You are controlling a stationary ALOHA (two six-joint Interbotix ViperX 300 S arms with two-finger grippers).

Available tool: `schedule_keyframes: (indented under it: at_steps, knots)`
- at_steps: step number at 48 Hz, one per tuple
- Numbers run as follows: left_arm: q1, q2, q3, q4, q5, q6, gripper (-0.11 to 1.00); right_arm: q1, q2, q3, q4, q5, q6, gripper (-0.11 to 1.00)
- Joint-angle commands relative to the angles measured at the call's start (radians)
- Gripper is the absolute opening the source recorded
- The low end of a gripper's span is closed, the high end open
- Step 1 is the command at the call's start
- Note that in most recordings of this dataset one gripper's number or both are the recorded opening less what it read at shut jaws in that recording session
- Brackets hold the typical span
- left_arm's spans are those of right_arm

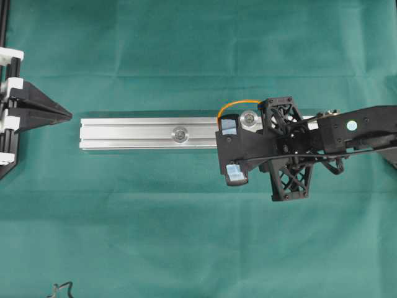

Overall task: Hook the rubber onto the shaft.
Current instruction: 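Loop the band over the right metal peg with the right gripper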

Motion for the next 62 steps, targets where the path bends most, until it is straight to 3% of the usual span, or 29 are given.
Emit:
schedule_keyframes:
  at_steps: [1, 62]
  knots:
    - [-0.002, 0.008, -0.032, 0.002, -0.009, 0.000, 0.00, 0.011, -0.012, -0.017, 0.003, -0.005, 0.002, 0.07]
    - [-0.002, 0.008, -0.032, 0.002, -0.005, 0.000, 0.00, 0.104, -0.011, -0.009, 0.032, -0.026, 0.005, 0.07]
